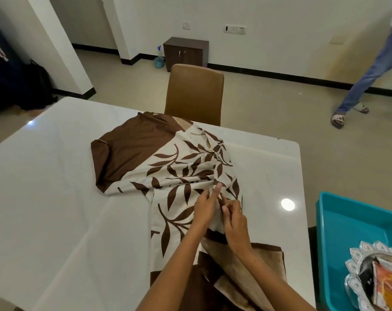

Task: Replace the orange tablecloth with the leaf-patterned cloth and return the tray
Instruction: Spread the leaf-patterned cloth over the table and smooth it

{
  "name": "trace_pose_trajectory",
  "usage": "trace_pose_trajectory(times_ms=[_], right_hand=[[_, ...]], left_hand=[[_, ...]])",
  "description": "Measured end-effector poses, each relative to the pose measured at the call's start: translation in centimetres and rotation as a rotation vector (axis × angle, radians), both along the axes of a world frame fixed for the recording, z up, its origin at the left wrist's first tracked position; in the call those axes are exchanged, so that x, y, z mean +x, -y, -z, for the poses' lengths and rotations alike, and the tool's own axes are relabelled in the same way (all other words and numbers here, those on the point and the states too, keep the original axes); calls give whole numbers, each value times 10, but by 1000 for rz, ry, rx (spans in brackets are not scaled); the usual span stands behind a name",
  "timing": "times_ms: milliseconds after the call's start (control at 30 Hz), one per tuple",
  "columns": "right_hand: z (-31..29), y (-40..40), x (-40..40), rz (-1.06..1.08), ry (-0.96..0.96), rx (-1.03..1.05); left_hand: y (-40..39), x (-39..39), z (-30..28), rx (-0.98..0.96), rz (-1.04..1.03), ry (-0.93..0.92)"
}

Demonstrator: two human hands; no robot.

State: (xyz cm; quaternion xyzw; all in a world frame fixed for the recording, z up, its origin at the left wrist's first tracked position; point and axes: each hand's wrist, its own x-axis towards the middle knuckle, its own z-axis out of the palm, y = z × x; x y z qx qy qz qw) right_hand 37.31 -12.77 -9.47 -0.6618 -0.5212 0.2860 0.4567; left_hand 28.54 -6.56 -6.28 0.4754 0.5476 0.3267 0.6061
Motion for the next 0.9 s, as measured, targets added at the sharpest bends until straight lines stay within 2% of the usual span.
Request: trace_pose_trajectory(times_ms=[67,167,333,433,533,567,633,700,767,833,900], right_hand=[[-4,1,-2,-52,-23,11],[-7,4,-1,-84,6,33],[-5,5,8,-24,92,82],[-3,5,14,23,140,118],[-4,-1,13,24,216,177],[-4,-3,11,14,248,189],[-1,-7,-2,-6,287,171],[6,-12,-21,-24,292,140],[14,-20,-46,-80,323,113],[23,-31,-76,-178,399,93],[31,-42,-106,-286,490,64]], left_hand=[[-4,8,-7,5,-5,-18],[-2,15,-9,38,-133,-127],[3,-5,-20,192,-249,-252],[-19,-58,-40,332,-313,-370],[-76,-157,-74,457,-476,-676],[-96,-199,-86,427,-558,-785],[-123,-282,-104,242,-706,-1013],[-124,-333,-104,88,-771,-1158],[-114,-343,-80,162,-663,-1254],[-91,-325,-44,271,-409,-1263],[-66,-300,-5,297,-148,-1227]])
